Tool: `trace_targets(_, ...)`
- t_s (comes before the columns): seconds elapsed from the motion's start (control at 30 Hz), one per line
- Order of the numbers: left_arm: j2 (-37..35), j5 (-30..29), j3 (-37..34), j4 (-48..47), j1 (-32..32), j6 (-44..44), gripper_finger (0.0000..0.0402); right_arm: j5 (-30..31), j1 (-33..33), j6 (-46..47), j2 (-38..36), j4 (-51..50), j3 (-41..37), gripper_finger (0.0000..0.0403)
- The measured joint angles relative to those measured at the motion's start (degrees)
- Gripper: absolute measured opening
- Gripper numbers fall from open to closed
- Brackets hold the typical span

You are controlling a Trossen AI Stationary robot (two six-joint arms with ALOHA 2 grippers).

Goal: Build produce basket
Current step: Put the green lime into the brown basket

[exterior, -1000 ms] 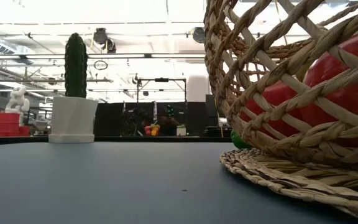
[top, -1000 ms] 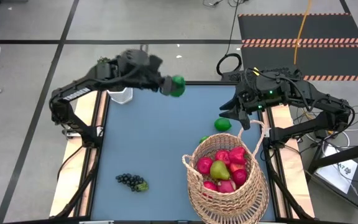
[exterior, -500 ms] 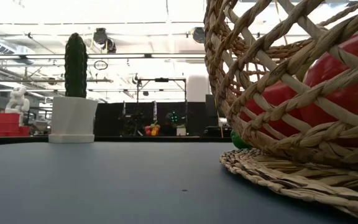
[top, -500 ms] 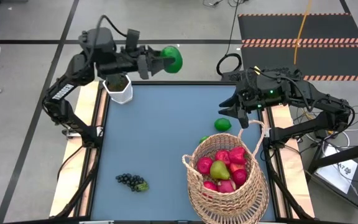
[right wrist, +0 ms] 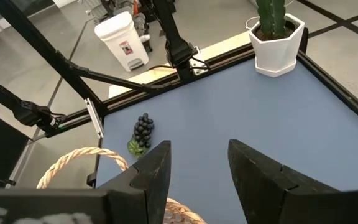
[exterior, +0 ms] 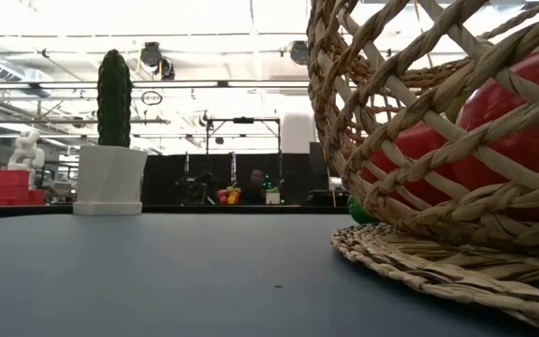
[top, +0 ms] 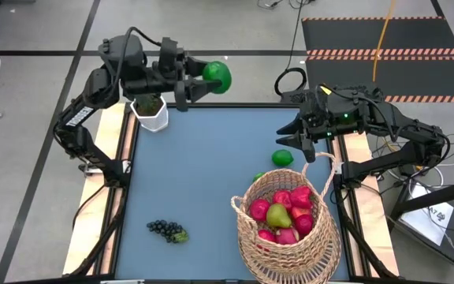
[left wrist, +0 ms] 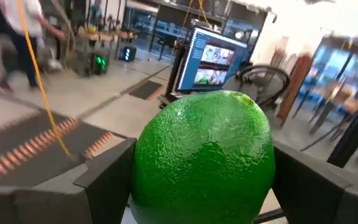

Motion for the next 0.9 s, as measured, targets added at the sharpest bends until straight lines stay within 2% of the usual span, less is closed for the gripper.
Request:
trace_targets(0.2, 0.0, -0.01, 0.0, 0.0, 0.0, 17.38, 0.0327, -0.02, 0.0, -1.53, -0.02, 0.0, 0.0, 0.0153)
trace_targets(0.37, 0.0, -0.02, 0.0, 0.0, 0.0, 28.5, 0.034, -0.02, 0.0, -1.89, -0.02, 0.0, 0.0, 0.0153)
trace_targets(0.9, 0.0, -0.15, 0.0, 0.0, 0.0, 46.08, 0.0346, -0.02, 0.0, -2.67, -0.02, 0.0, 0.0, 0.0153)
